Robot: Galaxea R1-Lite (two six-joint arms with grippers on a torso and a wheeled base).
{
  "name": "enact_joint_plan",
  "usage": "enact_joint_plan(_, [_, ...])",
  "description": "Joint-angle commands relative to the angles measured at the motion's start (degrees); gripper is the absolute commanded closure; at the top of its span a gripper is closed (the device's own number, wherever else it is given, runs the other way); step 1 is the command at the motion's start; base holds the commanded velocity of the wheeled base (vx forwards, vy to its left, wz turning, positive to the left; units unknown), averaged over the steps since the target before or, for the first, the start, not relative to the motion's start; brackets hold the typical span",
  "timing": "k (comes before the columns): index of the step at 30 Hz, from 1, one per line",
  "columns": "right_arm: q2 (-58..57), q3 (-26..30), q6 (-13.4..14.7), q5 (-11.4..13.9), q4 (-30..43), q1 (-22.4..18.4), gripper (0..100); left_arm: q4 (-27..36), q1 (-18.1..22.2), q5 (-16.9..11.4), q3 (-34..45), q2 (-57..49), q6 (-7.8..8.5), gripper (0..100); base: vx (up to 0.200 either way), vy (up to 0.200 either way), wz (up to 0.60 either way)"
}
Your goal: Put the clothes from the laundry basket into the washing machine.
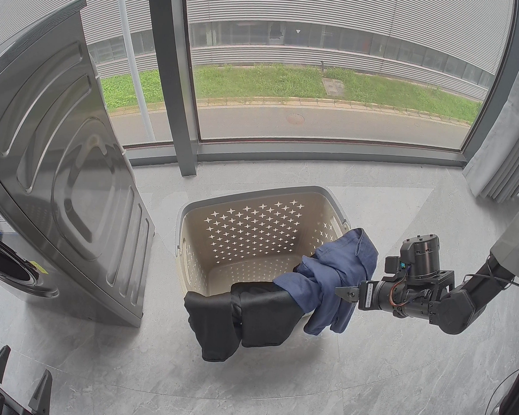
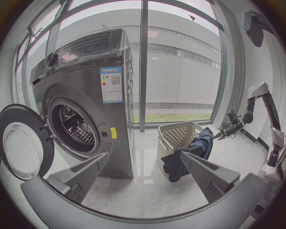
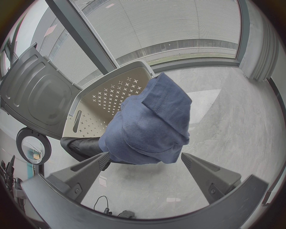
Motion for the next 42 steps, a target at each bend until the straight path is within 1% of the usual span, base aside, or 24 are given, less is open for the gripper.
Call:
enact_joint_plan(1, [2.1, -1.0, 0.4, 0.0, -0.4, 0.9, 0, 0.0, 0.0, 0.0, 1.0, -0.9, -0.02, 0, 0.000, 0.000, 0.00])
enact_joint_plan(2, [2.7, -1.4, 0.7, -0.2, -0.5, 1.2, 0, 0.0, 0.0, 0.0, 1.0, -0.9, -0.02, 0, 0.000, 0.000, 0.00])
enact_joint_plan(4, [3.5, -1.9, 0.9, -1.5, -0.5, 1.5, 0, 0.0, 0.0, 0.0, 1.0, -0.9, -0.11, 0, 0.000, 0.000, 0.00])
enact_joint_plan(6, [4.4, -2.4, 1.0, -2.3, -0.9, 1.8, 0, 0.0, 0.0, 0.0, 1.0, -0.9, -0.11, 0, 0.000, 0.000, 0.00])
enact_joint_plan(11, [5.8, -2.8, 2.4, -2.4, -3.3, 2.9, 0, 0.0, 0.0, 0.0, 1.0, -0.9, -0.11, 0, 0.000, 0.000, 0.00])
enact_joint_plan(12, [5.8, -2.8, 2.9, -2.4, -3.7, 3.1, 100, 0.0, 0.0, 0.0, 1.0, -0.9, -0.11, 0, 0.000, 0.000, 0.00])
enact_joint_plan(17, [5.9, -3.1, 4.1, -2.4, -3.8, 4.2, 100, 0.0, 0.0, 0.0, 1.0, -0.9, -0.11, 0, 0.000, 0.000, 0.00])
enact_joint_plan(18, [5.8, -3.2, 5.2, -2.4, -3.8, 4.5, 100, 0.0, -0.1, 0.0, 1.0, -0.9, -0.11, 0, 0.000, 0.000, 0.00])
enact_joint_plan(21, [5.7, -3.2, 6.8, -2.5, -3.8, 5.1, 100, 0.0, 0.0, 0.0, 1.0, -0.9, -0.11, 0, 0.000, 0.000, 0.00])
enact_joint_plan(23, [5.5, -2.8, 7.7, -2.5, -3.8, 5.3, 100, 0.0, 0.0, 0.0, 1.0, -0.9, -0.11, 0, 0.000, 0.000, 0.00])
enact_joint_plan(25, [5.0, -2.3, 8.1, -2.5, -3.8, 5.6, 100, 0.0, 0.0, 0.0, 1.0, -0.9, -0.11, 0, 0.000, 0.000, 0.00])
enact_joint_plan(28, [2.7, -0.3, 8.2, -2.5, -3.8, 5.9, 100, 0.0, 0.0, 0.0, 1.0, -0.9, -0.11, 0, 0.000, 0.000, 0.00])
enact_joint_plan(32, [-4.2, 3.1, 8.2, -2.4, -3.7, 7.2, 100, 0.0, 0.0, 0.0, 1.0, -0.9, -0.11, 0, 0.000, 0.000, 0.00])
enact_joint_plan(36, [-8.1, 4.4, 8.1, -2.5, -2.8, 7.9, 100, 0.0, 0.0, 0.0, 1.0, -0.9, -0.02, 0, 0.000, 0.000, 0.00])
enact_joint_plan(40, [-7.1, 6.1, 7.6, -2.7, -2.9, 7.8, 100, 0.0, 0.0, 0.0, 1.0, -0.9, -0.11, 0, 0.000, 0.000, 0.00])
enact_joint_plan(41, [-5.9, 6.3, 7.5, -3.4, -3.0, 7.6, 100, 0.0, 0.0, 0.0, 1.0, -0.9, -0.11, 0, 0.000, 0.000, 0.00])
enact_joint_plan(42, [-4.2, 5.9, 7.5, -4.2, -3.5, 7.4, 0, 0.0, 0.0, 0.0, 1.0, -0.9, -0.11, 0, 0.000, 0.000, 0.00])
